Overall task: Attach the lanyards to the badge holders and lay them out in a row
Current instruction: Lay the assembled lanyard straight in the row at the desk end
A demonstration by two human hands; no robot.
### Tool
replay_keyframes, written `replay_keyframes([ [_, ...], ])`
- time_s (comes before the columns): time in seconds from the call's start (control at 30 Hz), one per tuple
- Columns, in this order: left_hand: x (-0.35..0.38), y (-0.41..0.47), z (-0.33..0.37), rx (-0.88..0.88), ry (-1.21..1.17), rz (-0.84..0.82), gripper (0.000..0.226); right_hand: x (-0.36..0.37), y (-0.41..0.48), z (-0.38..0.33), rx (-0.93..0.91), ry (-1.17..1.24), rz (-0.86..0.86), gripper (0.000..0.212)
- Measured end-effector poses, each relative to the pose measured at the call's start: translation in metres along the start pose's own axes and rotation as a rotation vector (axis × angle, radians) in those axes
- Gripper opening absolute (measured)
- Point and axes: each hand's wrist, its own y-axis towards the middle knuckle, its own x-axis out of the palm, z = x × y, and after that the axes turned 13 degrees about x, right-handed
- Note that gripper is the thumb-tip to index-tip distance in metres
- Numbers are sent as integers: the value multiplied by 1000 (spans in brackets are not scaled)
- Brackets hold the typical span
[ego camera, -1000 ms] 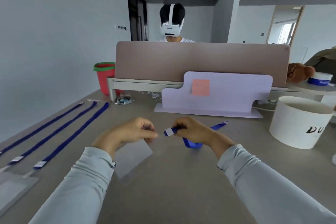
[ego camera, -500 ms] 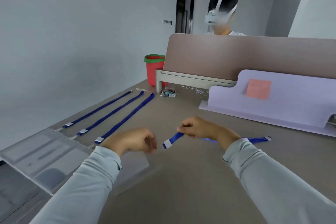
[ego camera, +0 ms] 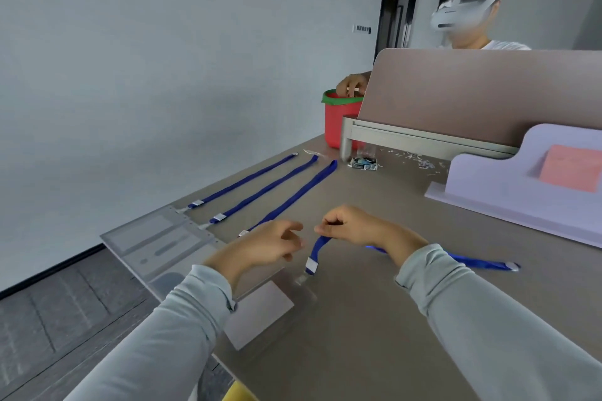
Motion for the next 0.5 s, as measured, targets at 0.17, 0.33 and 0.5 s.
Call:
replay_keyframes([
  [0.17, 14, 21, 13, -13, -198, -35, 33, -9, 2, 19, 3, 95, 94, 14],
  [0.33, 21, 38, 21, 15, -170, -94, 22, -18, 1, 41, 22, 163, 147, 21],
  [0.5, 16, 38, 6, -28, -12, -97, 21, -21, 5, 53, 37, 52, 201, 34],
])
